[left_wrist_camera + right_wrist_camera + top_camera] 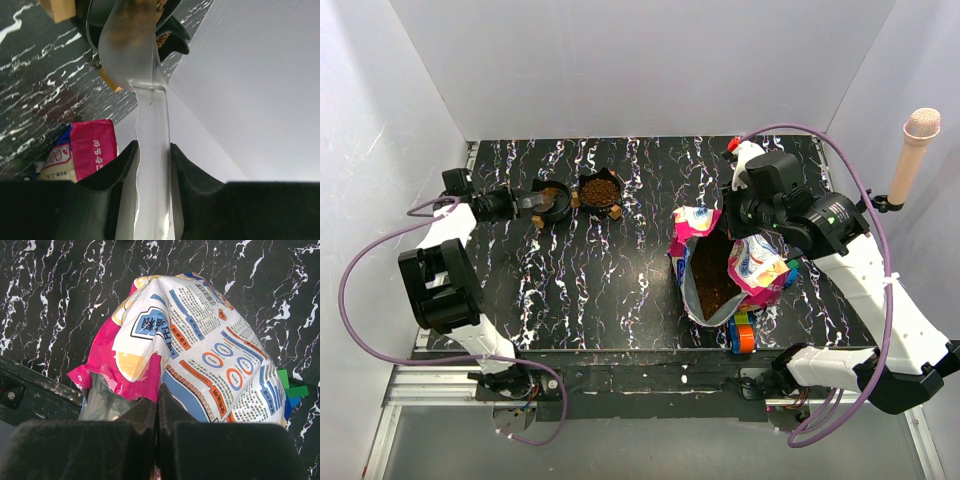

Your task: Serve the pet food

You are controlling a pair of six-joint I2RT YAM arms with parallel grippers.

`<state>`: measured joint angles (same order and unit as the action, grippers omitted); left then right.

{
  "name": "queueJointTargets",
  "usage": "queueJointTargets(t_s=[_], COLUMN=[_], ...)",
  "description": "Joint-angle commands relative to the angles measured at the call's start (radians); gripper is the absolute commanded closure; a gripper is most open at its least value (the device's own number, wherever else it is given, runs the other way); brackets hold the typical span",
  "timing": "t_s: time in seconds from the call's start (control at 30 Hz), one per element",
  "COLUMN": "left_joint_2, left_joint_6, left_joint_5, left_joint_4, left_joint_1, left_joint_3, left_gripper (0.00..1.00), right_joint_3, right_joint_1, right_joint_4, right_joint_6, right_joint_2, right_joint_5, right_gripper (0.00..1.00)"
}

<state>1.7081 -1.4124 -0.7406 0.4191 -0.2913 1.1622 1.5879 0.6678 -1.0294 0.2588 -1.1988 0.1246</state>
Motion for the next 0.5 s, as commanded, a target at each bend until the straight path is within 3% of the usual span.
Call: queueJointTargets(t_s=[0.0,0.47], left_joint_2=[0.015,0.077], left_joint_6=[-0.114,-0.2], left_joint_5=[0.076,0.124], left_joint_4=[0.289,0.693], left_joint_1=[0.011,0.027], left_joint_3=[0.034,0.339], left_gripper=[1.0,1.0], right_joint_3=[0.03,0.032], right_joint_1=[-0.001,0.0], right_joint_4=[0.177,0.18], right_joint_6=[0.014,0.016], right_joint_2=[0.07,0.076], right_joint_5=[-0.011,-0.016], right_gripper=[0.99,0.99])
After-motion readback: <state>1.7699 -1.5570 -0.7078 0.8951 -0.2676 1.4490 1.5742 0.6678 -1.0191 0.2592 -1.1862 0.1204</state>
